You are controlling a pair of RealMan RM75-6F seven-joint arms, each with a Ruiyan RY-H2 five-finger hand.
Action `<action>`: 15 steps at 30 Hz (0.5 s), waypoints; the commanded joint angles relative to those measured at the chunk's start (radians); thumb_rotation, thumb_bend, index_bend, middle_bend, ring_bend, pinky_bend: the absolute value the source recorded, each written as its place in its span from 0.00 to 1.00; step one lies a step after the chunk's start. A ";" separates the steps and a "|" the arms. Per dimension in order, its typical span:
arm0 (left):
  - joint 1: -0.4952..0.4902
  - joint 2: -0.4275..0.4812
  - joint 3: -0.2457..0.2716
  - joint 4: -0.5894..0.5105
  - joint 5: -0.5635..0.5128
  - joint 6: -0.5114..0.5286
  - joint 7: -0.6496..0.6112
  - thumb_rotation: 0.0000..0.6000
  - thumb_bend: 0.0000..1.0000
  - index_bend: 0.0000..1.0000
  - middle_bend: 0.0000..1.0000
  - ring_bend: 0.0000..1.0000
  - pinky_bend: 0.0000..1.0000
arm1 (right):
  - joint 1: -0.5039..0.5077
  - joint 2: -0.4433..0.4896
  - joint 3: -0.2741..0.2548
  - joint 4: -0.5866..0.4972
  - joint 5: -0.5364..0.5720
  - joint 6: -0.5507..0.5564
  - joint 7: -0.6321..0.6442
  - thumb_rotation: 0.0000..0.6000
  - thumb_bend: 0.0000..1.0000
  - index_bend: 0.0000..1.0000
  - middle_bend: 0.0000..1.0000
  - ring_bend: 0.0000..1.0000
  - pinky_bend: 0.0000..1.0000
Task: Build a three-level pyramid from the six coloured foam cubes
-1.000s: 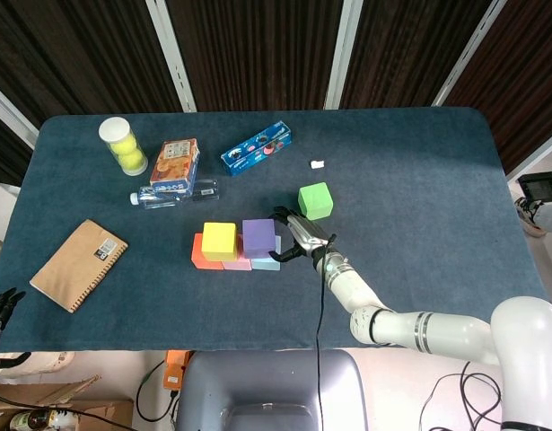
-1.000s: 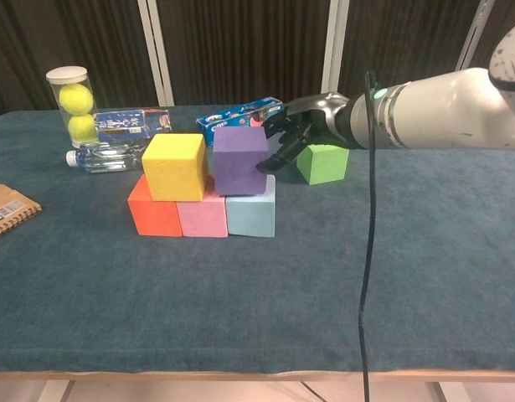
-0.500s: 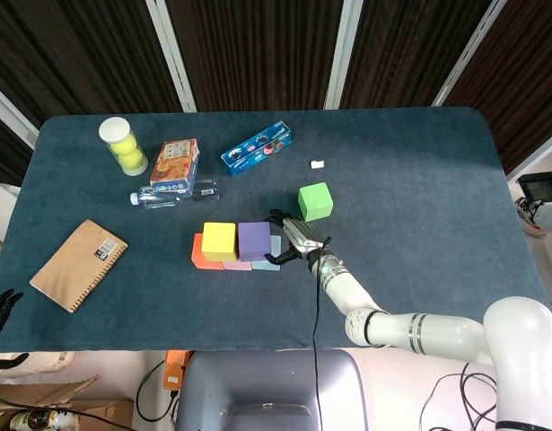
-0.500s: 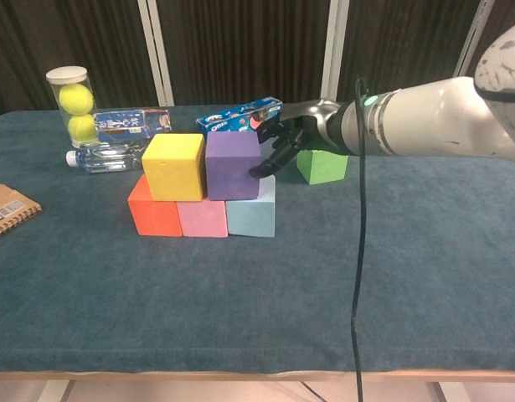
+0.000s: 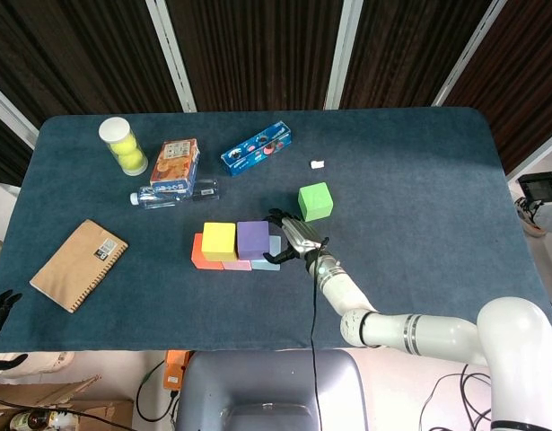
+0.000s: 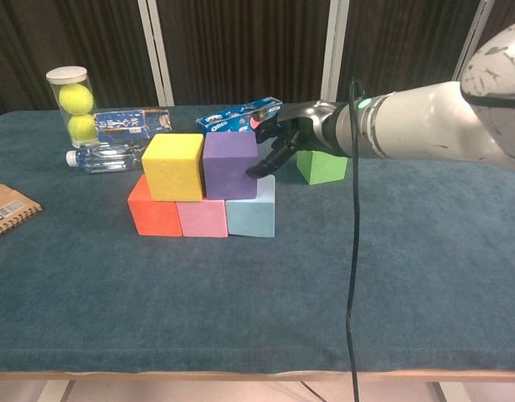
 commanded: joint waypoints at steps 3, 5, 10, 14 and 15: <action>0.002 -0.001 0.001 0.007 0.003 0.003 -0.009 1.00 0.15 0.09 0.02 0.00 0.10 | 0.003 -0.004 0.002 -0.003 0.012 0.009 -0.011 1.00 0.27 0.48 0.04 0.00 0.00; 0.003 -0.002 0.002 0.011 0.005 0.004 -0.014 1.00 0.15 0.09 0.02 0.00 0.10 | 0.004 -0.007 0.003 -0.005 0.019 0.016 -0.018 1.00 0.27 0.48 0.04 0.00 0.00; 0.005 -0.004 0.004 0.020 0.009 0.008 -0.024 1.00 0.15 0.09 0.02 0.00 0.10 | 0.006 -0.010 0.008 -0.013 0.032 0.031 -0.029 1.00 0.27 0.48 0.04 0.00 0.00; 0.007 -0.006 0.005 0.027 0.011 0.010 -0.033 1.00 0.15 0.09 0.02 0.00 0.10 | 0.006 -0.010 0.015 -0.023 0.044 0.041 -0.037 1.00 0.27 0.48 0.04 0.00 0.00; 0.007 -0.006 0.005 0.029 0.012 0.012 -0.036 1.00 0.15 0.09 0.02 0.00 0.10 | 0.006 -0.009 0.016 -0.025 0.047 0.042 -0.039 1.00 0.27 0.48 0.04 0.00 0.00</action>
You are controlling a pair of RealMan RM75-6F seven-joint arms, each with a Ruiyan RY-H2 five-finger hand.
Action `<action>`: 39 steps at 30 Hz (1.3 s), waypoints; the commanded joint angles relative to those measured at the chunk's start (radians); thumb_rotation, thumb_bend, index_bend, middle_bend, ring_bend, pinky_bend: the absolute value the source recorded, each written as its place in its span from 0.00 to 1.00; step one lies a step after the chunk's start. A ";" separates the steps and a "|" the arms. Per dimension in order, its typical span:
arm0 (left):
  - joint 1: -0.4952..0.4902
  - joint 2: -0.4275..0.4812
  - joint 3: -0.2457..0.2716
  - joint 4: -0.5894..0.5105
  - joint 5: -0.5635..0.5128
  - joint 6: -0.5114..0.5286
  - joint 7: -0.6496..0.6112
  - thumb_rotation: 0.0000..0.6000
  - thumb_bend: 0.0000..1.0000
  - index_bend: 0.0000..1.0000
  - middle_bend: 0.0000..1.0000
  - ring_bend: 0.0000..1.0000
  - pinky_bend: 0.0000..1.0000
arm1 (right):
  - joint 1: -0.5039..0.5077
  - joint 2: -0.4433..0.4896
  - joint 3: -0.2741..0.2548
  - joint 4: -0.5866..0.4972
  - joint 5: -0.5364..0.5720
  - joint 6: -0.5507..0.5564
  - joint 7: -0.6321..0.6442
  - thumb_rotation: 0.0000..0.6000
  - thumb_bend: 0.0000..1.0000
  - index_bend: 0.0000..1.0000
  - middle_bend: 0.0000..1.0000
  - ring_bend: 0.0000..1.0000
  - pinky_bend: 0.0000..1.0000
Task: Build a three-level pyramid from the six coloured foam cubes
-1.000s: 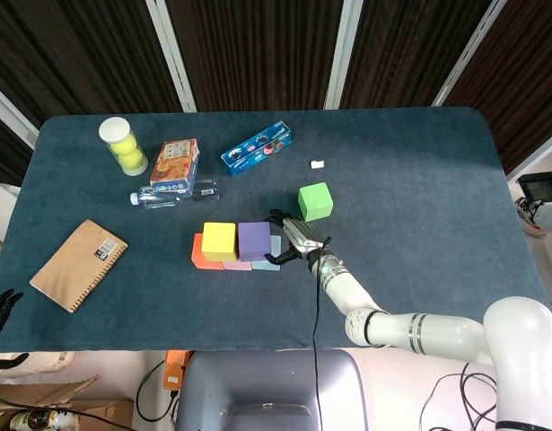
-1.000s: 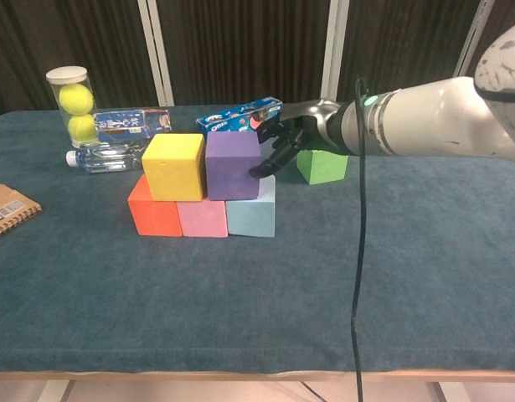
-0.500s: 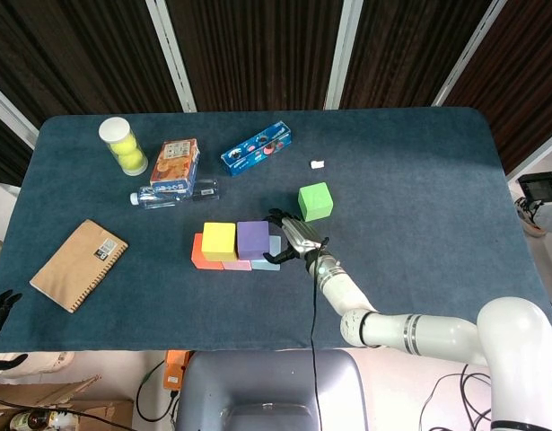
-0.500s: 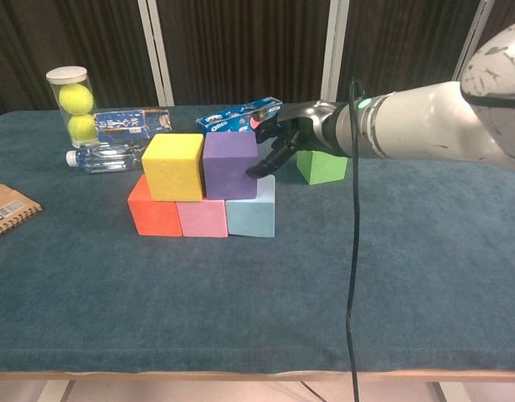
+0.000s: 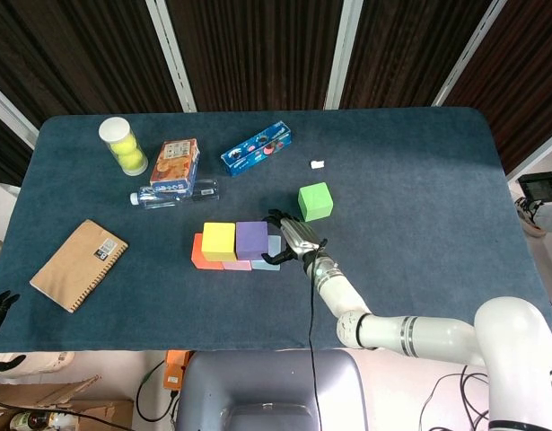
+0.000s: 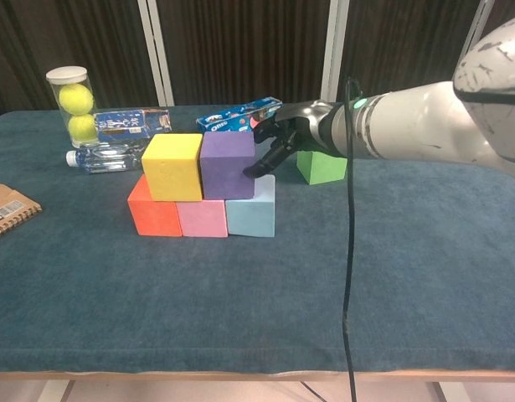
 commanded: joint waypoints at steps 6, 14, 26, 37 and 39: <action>0.004 -0.001 0.001 0.007 0.004 0.007 -0.009 1.00 0.15 0.09 0.02 0.00 0.10 | -0.001 0.002 0.010 -0.016 0.010 0.011 -0.012 1.00 0.27 0.48 0.04 0.00 0.00; 0.006 -0.003 0.002 0.010 0.005 0.010 -0.012 1.00 0.15 0.09 0.02 0.00 0.10 | 0.002 -0.009 0.010 -0.009 0.023 0.010 -0.027 1.00 0.27 0.45 0.04 0.00 0.00; 0.007 -0.004 0.002 0.016 0.006 0.011 -0.019 1.00 0.15 0.09 0.02 0.00 0.10 | -0.002 -0.012 0.015 -0.001 0.026 -0.003 -0.034 1.00 0.27 0.23 0.04 0.00 0.00; 0.009 -0.004 0.001 0.012 0.005 0.013 -0.014 1.00 0.15 0.09 0.02 0.00 0.10 | -0.002 0.016 0.010 -0.021 0.047 -0.037 -0.039 1.00 0.26 0.00 0.01 0.00 0.00; 0.009 -0.004 0.000 0.012 0.004 0.012 -0.013 1.00 0.15 0.09 0.02 0.00 0.10 | -0.002 0.022 0.008 -0.026 0.047 -0.037 -0.039 1.00 0.26 0.00 0.00 0.00 0.00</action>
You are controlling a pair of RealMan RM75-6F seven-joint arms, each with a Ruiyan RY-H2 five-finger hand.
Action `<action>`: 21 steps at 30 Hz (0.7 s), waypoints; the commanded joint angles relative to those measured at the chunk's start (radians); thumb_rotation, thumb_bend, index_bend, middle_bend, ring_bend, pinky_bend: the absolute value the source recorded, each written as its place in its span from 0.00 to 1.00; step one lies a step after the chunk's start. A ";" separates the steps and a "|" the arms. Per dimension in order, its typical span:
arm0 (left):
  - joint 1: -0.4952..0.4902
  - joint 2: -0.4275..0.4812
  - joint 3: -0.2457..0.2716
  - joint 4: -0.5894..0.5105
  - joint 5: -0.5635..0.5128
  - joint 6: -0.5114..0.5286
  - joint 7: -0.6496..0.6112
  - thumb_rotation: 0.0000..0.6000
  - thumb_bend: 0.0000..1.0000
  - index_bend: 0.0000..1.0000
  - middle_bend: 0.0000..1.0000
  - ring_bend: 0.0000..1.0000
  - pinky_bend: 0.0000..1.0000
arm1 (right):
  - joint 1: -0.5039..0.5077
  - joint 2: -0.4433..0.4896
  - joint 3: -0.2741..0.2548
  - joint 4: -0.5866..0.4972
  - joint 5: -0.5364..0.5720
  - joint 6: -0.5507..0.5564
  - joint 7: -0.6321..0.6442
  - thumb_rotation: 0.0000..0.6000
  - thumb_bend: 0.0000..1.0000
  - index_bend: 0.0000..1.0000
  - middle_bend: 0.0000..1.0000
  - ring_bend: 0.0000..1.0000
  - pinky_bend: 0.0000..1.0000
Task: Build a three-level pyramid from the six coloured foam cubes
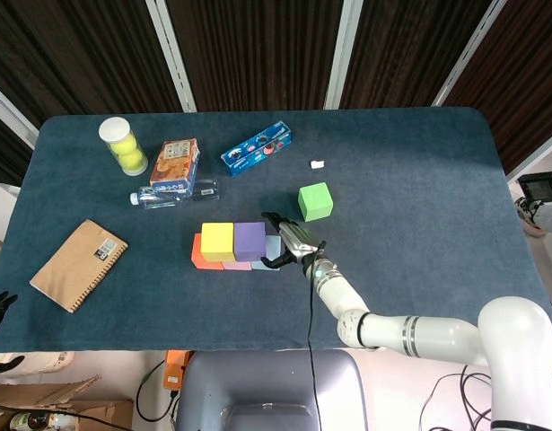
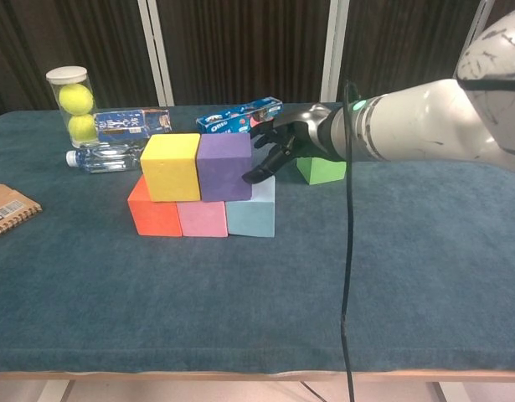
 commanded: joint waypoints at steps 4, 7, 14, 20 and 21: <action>-0.001 0.000 -0.001 -0.002 0.000 0.000 0.001 1.00 0.15 0.09 0.02 0.00 0.10 | -0.004 0.030 -0.007 -0.030 0.005 -0.007 0.000 1.00 0.24 0.00 0.00 0.00 0.00; -0.001 0.001 -0.001 -0.003 0.000 0.001 0.001 1.00 0.15 0.09 0.02 0.00 0.10 | -0.020 0.067 -0.004 -0.072 -0.010 -0.011 0.015 1.00 0.24 0.00 0.00 0.00 0.00; -0.001 0.001 -0.002 -0.005 0.000 0.001 0.002 1.00 0.15 0.09 0.02 0.00 0.10 | -0.083 0.171 0.016 -0.174 -0.086 0.003 0.069 1.00 0.21 0.00 0.00 0.00 0.00; -0.006 0.013 -0.009 -0.027 0.000 0.008 0.020 1.00 0.15 0.09 0.02 0.00 0.10 | -0.158 0.296 0.039 -0.253 -0.200 0.046 0.108 1.00 0.21 0.11 0.00 0.00 0.00; -0.007 0.016 -0.010 -0.035 -0.002 0.007 0.027 1.00 0.15 0.09 0.02 0.00 0.10 | -0.171 0.317 0.037 -0.269 -0.219 0.046 0.113 0.99 0.21 0.19 0.00 0.00 0.00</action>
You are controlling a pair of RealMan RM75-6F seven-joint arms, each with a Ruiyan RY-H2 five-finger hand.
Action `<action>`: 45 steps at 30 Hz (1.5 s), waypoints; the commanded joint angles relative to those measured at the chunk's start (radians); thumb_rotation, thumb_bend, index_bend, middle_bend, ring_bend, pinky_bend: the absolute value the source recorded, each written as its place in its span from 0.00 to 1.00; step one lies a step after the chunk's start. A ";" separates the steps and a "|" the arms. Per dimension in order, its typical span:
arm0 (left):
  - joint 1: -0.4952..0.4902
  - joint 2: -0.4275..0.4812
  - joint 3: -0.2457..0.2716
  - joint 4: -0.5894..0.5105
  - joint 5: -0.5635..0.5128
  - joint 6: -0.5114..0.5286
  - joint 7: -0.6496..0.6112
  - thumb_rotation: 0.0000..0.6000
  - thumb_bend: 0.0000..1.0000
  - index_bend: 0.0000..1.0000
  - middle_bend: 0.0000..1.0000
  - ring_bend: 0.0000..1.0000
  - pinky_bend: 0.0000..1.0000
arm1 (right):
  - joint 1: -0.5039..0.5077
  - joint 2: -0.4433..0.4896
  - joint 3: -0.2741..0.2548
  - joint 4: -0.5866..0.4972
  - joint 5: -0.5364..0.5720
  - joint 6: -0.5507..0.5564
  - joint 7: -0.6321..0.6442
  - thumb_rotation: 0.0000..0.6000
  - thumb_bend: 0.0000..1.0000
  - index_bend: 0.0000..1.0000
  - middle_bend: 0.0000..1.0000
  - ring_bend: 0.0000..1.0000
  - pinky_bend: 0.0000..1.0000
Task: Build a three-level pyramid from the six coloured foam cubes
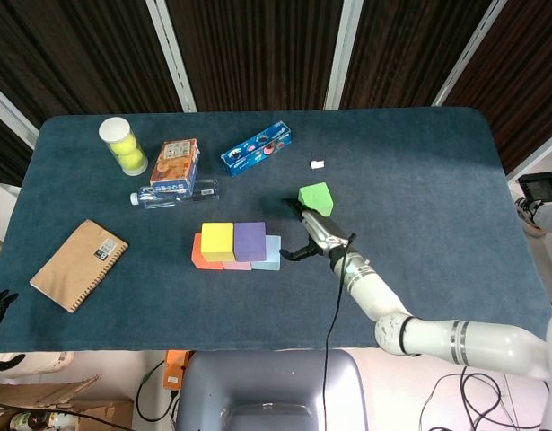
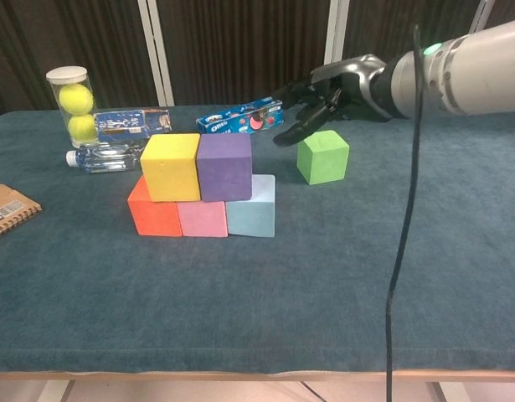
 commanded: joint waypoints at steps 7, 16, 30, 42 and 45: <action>-0.010 0.019 -0.009 -0.058 -0.014 -0.010 0.059 1.00 0.16 0.09 0.02 0.00 0.10 | -0.086 0.148 -0.010 -0.071 -0.151 -0.018 0.052 0.86 0.22 0.33 0.00 0.00 0.00; -0.003 0.029 -0.011 -0.074 -0.027 -0.006 0.070 1.00 0.17 0.09 0.02 0.00 0.10 | -0.098 0.151 -0.057 -0.029 -0.189 -0.023 0.051 0.84 0.22 0.29 0.00 0.00 0.00; -0.020 0.015 -0.021 -0.058 -0.060 -0.061 0.073 1.00 0.17 0.09 0.02 0.00 0.10 | -0.082 0.069 -0.112 0.144 -0.250 -0.163 0.069 0.83 0.35 0.31 0.00 0.00 0.00; -0.017 0.013 -0.020 -0.071 -0.056 -0.049 0.091 1.00 0.17 0.08 0.02 0.00 0.10 | -0.048 0.042 -0.098 0.109 -0.296 -0.220 0.126 0.58 0.59 0.33 0.00 0.00 0.00; -0.013 0.014 -0.019 -0.070 -0.055 -0.042 0.088 1.00 0.17 0.08 0.02 0.00 0.10 | -0.035 0.031 -0.100 0.103 -0.274 -0.233 0.142 0.49 0.59 0.31 0.00 0.00 0.00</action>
